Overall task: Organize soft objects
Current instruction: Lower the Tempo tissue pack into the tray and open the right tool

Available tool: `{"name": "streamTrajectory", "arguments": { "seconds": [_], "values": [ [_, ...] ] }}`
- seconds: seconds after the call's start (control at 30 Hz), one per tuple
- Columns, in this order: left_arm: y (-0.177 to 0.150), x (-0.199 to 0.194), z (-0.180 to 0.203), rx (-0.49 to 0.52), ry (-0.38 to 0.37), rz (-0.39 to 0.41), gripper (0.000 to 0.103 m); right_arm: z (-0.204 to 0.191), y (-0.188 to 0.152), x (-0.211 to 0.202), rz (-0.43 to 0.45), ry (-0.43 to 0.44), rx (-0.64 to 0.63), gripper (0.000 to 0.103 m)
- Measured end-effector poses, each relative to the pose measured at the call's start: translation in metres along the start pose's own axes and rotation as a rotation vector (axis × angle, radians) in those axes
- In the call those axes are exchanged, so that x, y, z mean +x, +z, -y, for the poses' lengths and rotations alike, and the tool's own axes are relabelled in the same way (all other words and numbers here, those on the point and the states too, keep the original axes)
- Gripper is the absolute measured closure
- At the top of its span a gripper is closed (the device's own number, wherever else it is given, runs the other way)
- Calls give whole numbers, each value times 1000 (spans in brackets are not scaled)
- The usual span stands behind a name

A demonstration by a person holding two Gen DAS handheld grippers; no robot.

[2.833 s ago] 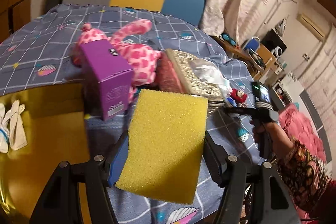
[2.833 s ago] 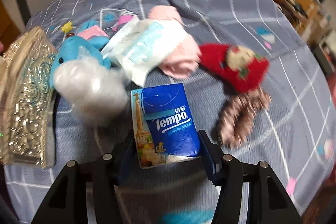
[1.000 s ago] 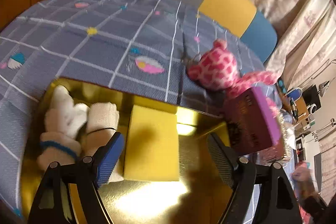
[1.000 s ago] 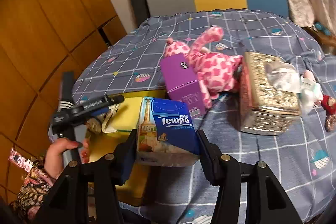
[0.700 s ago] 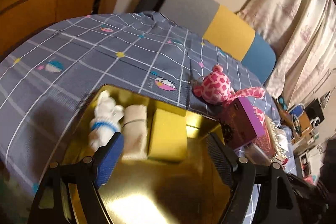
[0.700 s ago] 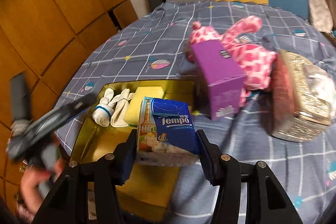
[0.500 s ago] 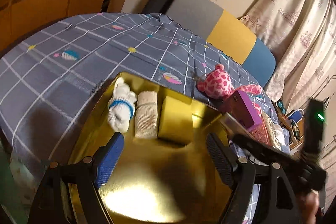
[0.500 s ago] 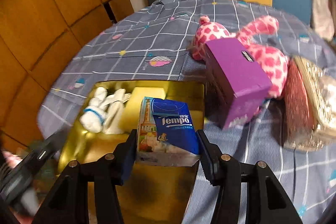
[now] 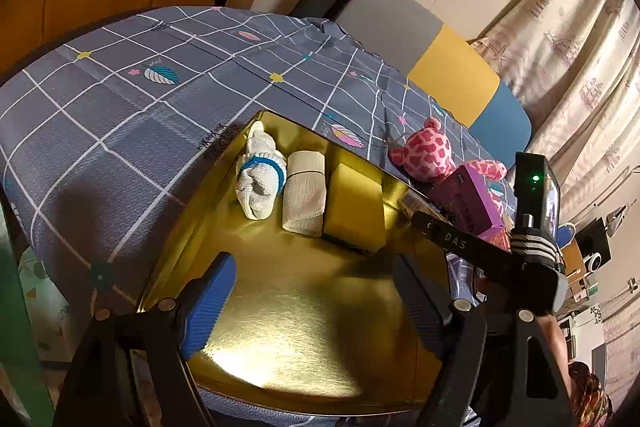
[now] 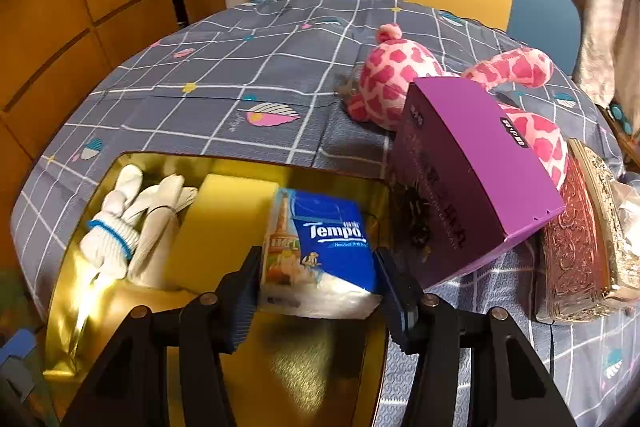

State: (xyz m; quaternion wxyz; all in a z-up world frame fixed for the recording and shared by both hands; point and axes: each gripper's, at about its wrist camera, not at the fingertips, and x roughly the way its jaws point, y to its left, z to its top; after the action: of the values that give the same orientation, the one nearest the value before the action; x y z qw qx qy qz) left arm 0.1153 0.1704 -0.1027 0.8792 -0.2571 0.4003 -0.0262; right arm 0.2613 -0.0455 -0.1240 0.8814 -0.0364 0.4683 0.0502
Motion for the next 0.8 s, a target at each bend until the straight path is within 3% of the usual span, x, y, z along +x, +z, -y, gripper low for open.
{"name": "streamTrajectory", "arguments": {
  "seconds": [0.17,0.3,0.43,0.57,0.8],
  "values": [
    [2,-4,-5,-10,3,9,22,-6,5,8,9,-19,-17,47],
    [5,-10,-8,-12,12,24,22,-4,6,3,1,24,1,40],
    [5,-12,-9,-10,16,26,22,4,1,-25,44,90,15,37],
    [5,-8,-2,-6,-26,13,22,16,-10,-69,111,144,6,31],
    [-4,7,39,93,-70,-35,22,51,-31,-115,177,130,19,28]
  ]
}}
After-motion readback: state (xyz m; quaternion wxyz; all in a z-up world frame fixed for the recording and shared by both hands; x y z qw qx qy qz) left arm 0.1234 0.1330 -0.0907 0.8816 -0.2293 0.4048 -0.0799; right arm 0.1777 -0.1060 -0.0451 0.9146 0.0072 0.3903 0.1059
